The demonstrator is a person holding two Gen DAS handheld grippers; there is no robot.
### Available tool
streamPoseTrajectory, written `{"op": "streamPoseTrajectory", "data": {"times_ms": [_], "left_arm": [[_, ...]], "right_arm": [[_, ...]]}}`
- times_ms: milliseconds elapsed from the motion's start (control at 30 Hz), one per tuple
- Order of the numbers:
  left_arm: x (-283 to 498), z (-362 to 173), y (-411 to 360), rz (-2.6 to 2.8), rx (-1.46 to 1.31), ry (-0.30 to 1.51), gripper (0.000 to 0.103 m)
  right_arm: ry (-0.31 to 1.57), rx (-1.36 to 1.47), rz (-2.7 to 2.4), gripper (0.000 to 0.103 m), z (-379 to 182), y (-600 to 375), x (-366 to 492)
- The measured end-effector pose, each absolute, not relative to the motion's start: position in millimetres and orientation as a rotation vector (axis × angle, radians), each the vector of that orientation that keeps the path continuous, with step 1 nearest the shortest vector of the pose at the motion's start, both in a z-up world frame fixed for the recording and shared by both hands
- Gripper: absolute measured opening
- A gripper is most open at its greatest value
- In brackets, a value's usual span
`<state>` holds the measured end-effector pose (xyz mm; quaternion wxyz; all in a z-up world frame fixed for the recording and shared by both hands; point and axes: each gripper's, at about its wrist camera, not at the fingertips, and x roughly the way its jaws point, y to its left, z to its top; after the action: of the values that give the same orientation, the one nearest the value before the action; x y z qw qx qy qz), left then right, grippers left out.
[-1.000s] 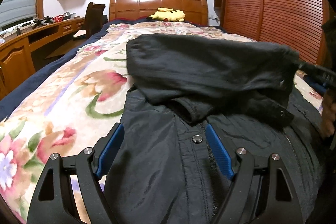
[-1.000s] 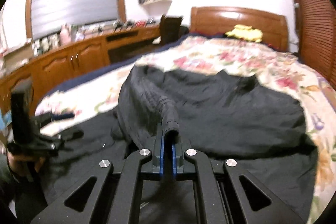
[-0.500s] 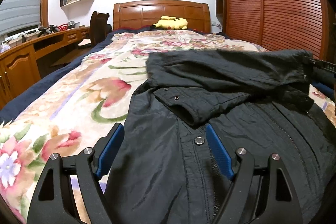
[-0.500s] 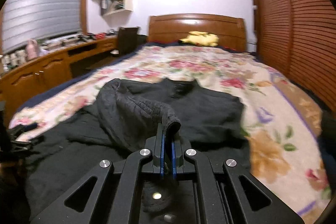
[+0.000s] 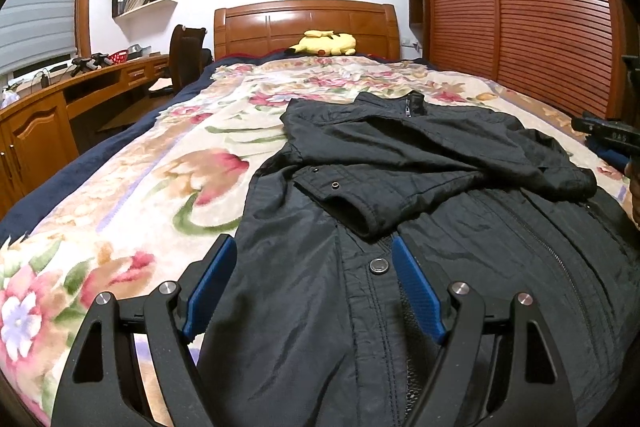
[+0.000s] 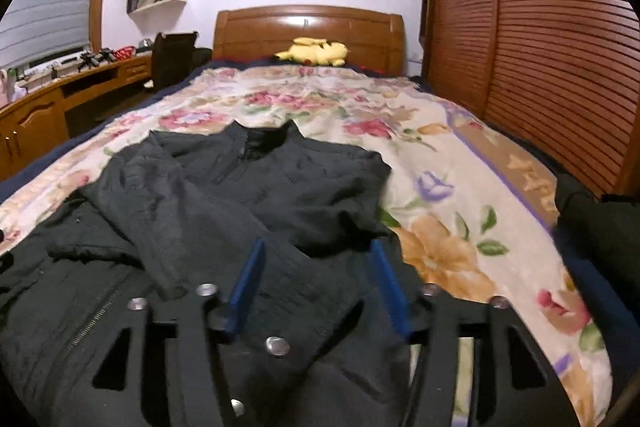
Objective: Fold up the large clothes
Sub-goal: 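Release the folded side with the right gripper and smooth it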
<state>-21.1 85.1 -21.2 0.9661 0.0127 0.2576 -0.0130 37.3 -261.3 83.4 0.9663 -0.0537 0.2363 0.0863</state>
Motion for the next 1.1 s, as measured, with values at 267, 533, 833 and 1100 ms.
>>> {"op": "streamPoseTrajectory", "data": {"times_ms": [267, 533, 833, 1100], "left_arm": [[-21.2, -21.4, 83.8, -0.026, 0.033, 0.528, 0.081], [-21.1, -21.9, 83.5, -0.026, 0.037, 0.529, 0.081], [-29.0, -20.1, 86.4, -0.015, 0.048, 0.528, 0.081], [-48.6, -13.0, 96.6, 0.004, 0.055, 0.533, 0.081]], "right_arm": [[0.620, -0.206, 0.306, 0.064, 62.1, -225.0, 37.9], [0.759, -0.204, 0.261, 0.057, 51.7, -236.4, 62.0], [0.695, -0.084, 0.148, 0.011, 71.8, -262.5, 56.0], [0.614, -0.119, 0.176, 0.011, 91.2, -274.3, -7.7]]}}
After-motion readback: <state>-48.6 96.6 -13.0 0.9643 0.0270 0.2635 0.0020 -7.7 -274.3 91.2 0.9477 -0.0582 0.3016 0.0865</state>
